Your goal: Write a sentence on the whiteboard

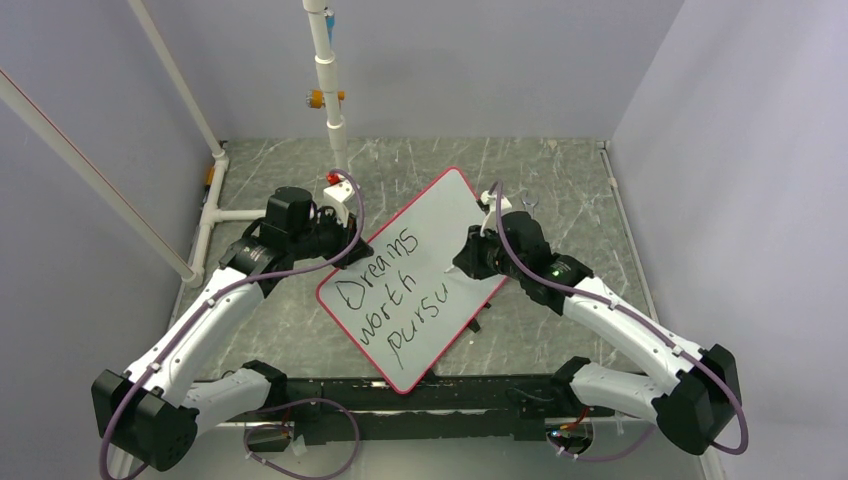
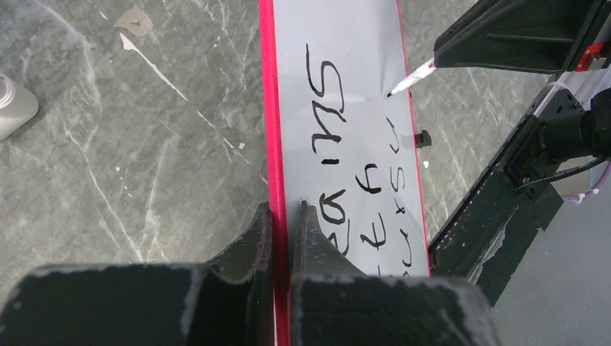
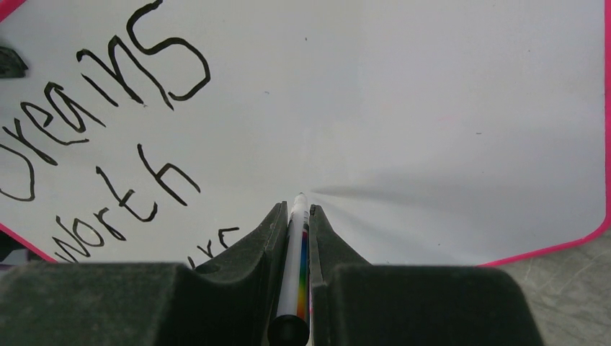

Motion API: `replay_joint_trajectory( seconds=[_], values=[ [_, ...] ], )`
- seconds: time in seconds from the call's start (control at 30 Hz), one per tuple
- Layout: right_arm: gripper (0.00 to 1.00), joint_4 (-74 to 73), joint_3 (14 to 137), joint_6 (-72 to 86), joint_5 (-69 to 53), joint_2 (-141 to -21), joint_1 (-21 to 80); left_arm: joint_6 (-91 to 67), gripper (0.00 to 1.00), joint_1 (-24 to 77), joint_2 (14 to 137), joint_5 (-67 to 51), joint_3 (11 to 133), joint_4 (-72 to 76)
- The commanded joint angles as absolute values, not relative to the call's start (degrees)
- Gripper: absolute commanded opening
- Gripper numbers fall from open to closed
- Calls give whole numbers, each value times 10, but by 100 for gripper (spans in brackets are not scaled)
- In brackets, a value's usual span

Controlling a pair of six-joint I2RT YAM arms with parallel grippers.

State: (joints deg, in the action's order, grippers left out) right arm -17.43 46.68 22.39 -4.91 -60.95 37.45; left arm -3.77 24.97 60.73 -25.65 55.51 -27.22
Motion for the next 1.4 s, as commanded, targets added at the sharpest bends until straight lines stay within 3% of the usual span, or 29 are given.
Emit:
replay_joint_trajectory(
  seconds=[0.0, 0.83, 1.37],
  values=[
    [0, -132, 467, 239, -40, -616, 370, 25, 0, 257, 599, -232, 550, -291],
    [0, -169, 388, 252, -25, -565, 366, 26, 0, 257, 603, -228, 551, -292],
    [0, -139, 467, 253, -43, -572, 366, 26, 0, 257, 606, -224, 551, -293]
  ],
)
